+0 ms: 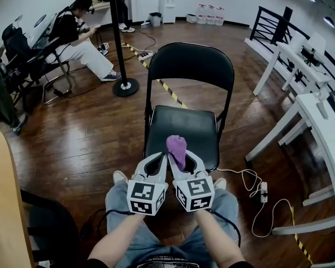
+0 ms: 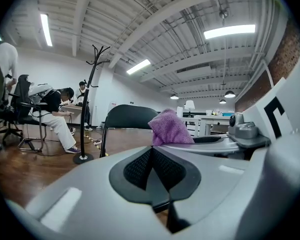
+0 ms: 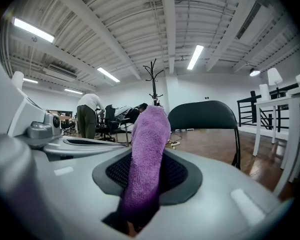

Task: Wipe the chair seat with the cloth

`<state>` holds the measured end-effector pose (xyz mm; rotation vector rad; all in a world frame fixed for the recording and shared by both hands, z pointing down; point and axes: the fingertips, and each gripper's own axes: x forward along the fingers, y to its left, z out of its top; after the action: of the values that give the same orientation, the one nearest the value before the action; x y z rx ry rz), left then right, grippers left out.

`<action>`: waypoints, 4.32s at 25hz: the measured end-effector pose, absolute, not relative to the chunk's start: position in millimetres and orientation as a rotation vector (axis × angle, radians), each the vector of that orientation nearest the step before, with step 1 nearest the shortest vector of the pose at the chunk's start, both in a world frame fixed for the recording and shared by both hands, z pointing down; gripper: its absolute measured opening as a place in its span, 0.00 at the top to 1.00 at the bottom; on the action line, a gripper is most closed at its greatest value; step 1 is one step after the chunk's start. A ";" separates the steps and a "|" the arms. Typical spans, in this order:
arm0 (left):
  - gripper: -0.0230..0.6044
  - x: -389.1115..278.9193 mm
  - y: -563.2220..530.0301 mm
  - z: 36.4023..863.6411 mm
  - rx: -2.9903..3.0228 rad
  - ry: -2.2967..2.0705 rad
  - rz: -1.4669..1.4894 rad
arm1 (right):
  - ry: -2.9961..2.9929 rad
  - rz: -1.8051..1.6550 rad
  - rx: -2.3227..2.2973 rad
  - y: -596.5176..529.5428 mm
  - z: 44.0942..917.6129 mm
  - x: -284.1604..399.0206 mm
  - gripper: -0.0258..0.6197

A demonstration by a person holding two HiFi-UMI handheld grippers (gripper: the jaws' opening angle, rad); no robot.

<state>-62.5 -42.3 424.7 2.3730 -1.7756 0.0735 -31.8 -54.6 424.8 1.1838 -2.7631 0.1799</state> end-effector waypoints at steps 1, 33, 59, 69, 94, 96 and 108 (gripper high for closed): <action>0.96 -66.4 -49.0 424.6 2.369 -1.777 0.073 | -2.760 0.176 1.178 -61.1 425.2 -35.5 0.78; 0.96 -164.6 -224.3 460.3 2.277 -1.745 0.073 | -2.546 -0.016 0.927 -281.9 491.0 -133.5 0.78; 0.96 -217.0 -229.8 506.8 2.140 -1.759 0.097 | -2.053 -0.316 0.544 -380.4 656.7 -159.2 0.78; 0.96 -198.7 -202.6 486.5 2.175 -1.802 0.077 | -2.131 -0.286 0.455 -268.5 650.3 -155.0 0.78; 0.96 -161.8 -155.1 468.1 2.220 -1.821 0.046 | -2.254 -0.181 0.392 -97.6 652.9 -130.1 0.78; 0.96 -163.2 -156.3 469.0 2.215 -1.821 0.045 | -2.260 -0.181 0.403 -101.7 649.6 -129.4 0.78; 0.96 -152.5 -189.3 451.6 2.258 -1.791 -0.005 | -2.277 -0.377 0.632 -264.6 550.0 -105.2 0.78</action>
<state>-152.5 -189.3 451.6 2.2585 -1.7905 -0.0054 -105.2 -264.6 550.0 0.6316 -2.2774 -0.3770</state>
